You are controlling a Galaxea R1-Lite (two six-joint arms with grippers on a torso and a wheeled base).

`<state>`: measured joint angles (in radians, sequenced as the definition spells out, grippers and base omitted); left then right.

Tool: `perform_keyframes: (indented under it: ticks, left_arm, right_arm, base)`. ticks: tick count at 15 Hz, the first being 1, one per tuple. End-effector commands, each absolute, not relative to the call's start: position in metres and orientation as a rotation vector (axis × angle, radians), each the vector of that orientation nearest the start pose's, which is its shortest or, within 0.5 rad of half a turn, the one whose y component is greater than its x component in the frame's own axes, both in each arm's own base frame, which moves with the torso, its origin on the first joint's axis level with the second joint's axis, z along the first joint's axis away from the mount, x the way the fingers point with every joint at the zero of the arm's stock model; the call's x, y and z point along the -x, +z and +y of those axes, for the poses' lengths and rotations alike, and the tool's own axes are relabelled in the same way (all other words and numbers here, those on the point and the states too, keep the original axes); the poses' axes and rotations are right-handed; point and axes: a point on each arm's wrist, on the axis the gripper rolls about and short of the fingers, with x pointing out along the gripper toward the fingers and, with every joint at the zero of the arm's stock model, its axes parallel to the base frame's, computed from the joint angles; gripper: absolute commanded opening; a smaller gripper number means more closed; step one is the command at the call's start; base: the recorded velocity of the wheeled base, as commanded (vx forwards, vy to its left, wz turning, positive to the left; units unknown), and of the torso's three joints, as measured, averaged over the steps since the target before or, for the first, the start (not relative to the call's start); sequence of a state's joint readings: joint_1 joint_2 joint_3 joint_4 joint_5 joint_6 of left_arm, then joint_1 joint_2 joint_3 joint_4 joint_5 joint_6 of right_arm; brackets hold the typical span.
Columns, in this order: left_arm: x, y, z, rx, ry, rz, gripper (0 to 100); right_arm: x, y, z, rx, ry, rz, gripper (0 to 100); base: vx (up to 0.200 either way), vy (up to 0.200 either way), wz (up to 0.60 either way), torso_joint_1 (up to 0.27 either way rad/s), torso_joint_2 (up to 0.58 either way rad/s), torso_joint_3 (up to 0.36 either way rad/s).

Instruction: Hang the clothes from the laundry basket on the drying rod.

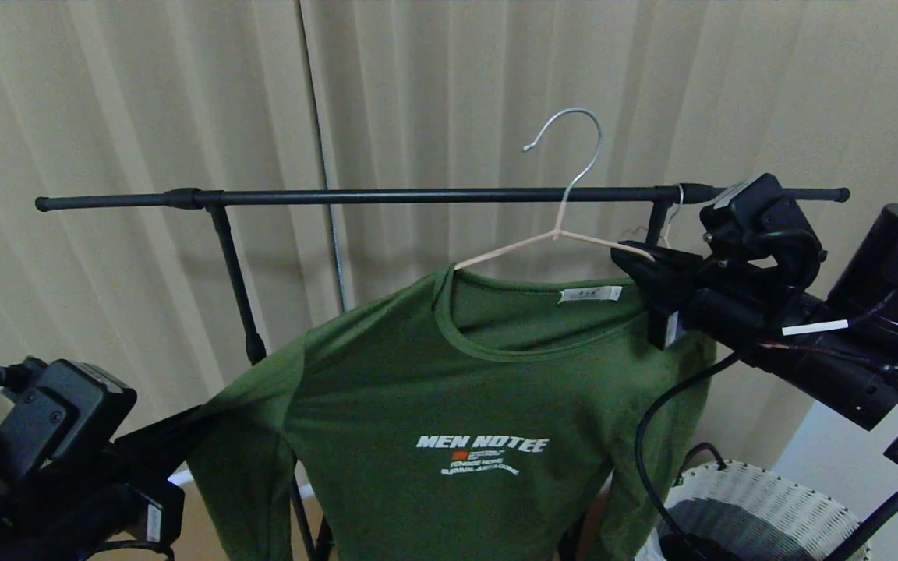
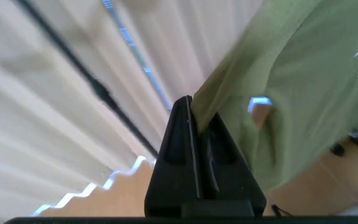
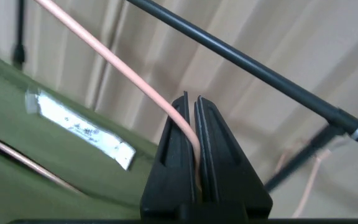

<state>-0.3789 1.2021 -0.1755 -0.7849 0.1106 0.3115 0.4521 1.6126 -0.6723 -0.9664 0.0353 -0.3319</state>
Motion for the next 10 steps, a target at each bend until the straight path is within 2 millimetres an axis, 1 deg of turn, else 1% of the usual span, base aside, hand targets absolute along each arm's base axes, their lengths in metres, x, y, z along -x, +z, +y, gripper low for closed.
perform_keyframes:
  ticks: [1, 7, 8, 10]
  left_arm:
    - [-0.1352, 0.1495, -0.0474, -0.358, -0.274, 0.169, 0]
    - [-0.1371, 0.1494, -0.0486, -0.359, -0.279, 0.174, 0]
    - [-0.1368, 0.1497, -0.0487, -0.358, -0.280, 0.172, 100]
    - [-0.1372, 0.1516, -0.0491, -0.357, -0.279, 0.163, 100]
  right_arm:
    - [-0.2546, 0.2034, 0.1170, 0.323, 0.456, -0.095, 0]
    - [-0.2538, 0.2021, 0.1157, 0.326, 0.452, -0.089, 0]
    - [-0.2536, 0.2017, 0.1156, 0.326, 0.453, -0.087, 0]
    - [-0.2532, 0.2017, 0.1154, 0.326, 0.453, -0.087, 0]
  base:
    - [0.000, 0.000, 0.00, 0.000, 0.00, 0.000]
    - [0.000, 0.000, 0.00, 0.000, 0.00, 0.000]
    - [0.000, 0.000, 0.00, 0.000, 0.00, 0.000]
    - [0.000, 0.000, 0.00, 0.000, 0.00, 0.000]
